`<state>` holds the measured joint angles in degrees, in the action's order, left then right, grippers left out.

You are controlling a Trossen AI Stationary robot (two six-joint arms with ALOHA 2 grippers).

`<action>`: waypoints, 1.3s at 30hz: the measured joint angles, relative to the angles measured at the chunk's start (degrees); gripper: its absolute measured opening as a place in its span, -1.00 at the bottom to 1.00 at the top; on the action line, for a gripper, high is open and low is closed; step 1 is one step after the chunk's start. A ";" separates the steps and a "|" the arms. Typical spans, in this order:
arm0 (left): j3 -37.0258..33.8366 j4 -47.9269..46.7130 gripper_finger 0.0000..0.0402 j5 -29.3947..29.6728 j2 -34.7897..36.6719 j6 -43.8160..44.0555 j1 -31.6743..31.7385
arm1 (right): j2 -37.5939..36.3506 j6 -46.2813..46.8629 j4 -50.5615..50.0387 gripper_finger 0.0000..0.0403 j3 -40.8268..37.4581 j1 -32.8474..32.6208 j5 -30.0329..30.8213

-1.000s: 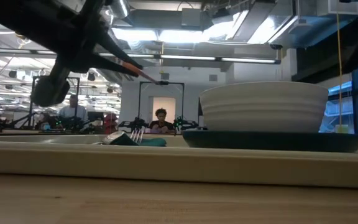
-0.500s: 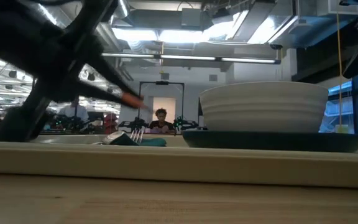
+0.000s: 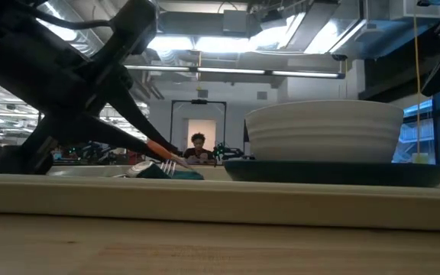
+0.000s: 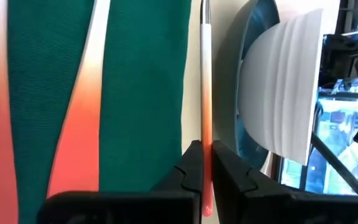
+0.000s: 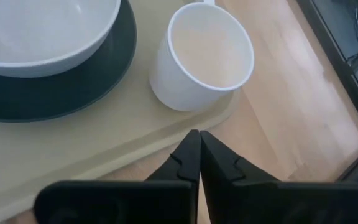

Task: Set up tray
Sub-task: Put the orange knife on the green napkin

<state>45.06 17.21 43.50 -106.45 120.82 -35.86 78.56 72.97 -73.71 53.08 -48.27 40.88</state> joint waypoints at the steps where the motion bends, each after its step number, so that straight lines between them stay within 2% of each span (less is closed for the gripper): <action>1: 0.00 -0.04 -0.96 0.08 0.00 0.27 0.00 | 0.00 0.00 -0.02 -0.94 0.02 0.00 -0.02; 8: -0.04 -0.30 -0.95 0.79 -0.07 2.22 -0.42 | 0.00 0.00 -0.02 -0.94 0.01 0.00 0.00; 30: -0.22 -0.82 -0.84 -2.11 0.59 5.38 -0.42 | 0.00 -1.43 -0.02 -0.94 0.02 0.00 -0.02; 39: -0.37 -5.57 -0.84 -4.35 2.38 4.62 -0.48 | 0.00 -2.61 0.32 -0.94 0.02 0.00 -0.47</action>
<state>44.69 11.64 39.16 -104.07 125.45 -36.34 78.56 70.36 -73.39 53.10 -48.27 40.41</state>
